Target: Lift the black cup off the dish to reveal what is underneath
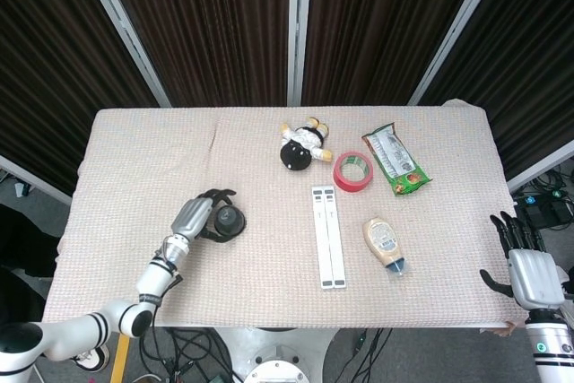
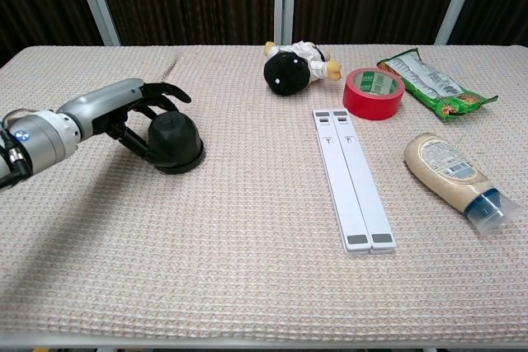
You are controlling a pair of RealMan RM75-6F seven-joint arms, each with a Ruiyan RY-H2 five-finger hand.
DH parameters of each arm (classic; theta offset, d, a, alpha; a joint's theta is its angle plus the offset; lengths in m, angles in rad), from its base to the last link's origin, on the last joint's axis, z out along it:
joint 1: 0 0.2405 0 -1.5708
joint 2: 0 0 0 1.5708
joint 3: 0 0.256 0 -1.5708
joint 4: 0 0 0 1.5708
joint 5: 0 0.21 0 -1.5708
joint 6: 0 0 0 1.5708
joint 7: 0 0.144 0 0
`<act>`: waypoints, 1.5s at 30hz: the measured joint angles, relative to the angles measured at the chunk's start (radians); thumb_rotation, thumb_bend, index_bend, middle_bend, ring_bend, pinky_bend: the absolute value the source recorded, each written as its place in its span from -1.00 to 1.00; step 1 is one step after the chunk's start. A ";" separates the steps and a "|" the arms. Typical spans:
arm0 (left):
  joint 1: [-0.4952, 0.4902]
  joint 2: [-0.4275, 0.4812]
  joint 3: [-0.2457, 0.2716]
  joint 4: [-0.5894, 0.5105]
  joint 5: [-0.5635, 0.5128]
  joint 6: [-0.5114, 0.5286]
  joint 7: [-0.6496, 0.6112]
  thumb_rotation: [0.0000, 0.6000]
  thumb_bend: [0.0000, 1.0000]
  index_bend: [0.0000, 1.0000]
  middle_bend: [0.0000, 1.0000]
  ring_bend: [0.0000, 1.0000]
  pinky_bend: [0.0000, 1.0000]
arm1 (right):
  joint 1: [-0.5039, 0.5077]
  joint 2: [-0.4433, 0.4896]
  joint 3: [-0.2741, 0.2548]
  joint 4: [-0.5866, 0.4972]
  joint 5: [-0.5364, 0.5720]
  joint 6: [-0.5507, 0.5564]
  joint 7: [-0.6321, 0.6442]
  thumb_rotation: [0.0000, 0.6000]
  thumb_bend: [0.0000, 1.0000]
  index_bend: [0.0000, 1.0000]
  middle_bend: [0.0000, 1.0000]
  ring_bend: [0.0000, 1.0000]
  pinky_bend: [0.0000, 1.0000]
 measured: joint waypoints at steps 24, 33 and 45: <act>-0.011 0.050 -0.055 -0.105 -0.025 0.018 0.070 1.00 -0.71 -0.41 -0.16 -0.51 -0.44 | 0.000 -0.001 0.000 0.008 0.003 0.000 0.012 1.00 -0.74 -1.00 -1.00 -1.00 -1.00; -0.011 0.092 -0.097 -0.089 -0.082 0.036 0.125 1.00 -0.57 -0.41 -0.13 -0.48 -0.42 | 0.001 -0.003 -0.001 0.010 0.003 -0.002 0.010 1.00 -0.74 -1.00 -1.00 -1.00 -1.00; -0.005 0.076 -0.090 0.092 -0.140 -0.070 0.062 1.00 -0.82 -0.63 -0.60 -0.86 -0.67 | 0.000 -0.001 -0.001 -0.015 0.007 0.005 -0.030 1.00 -0.74 -1.00 -1.00 -1.00 -1.00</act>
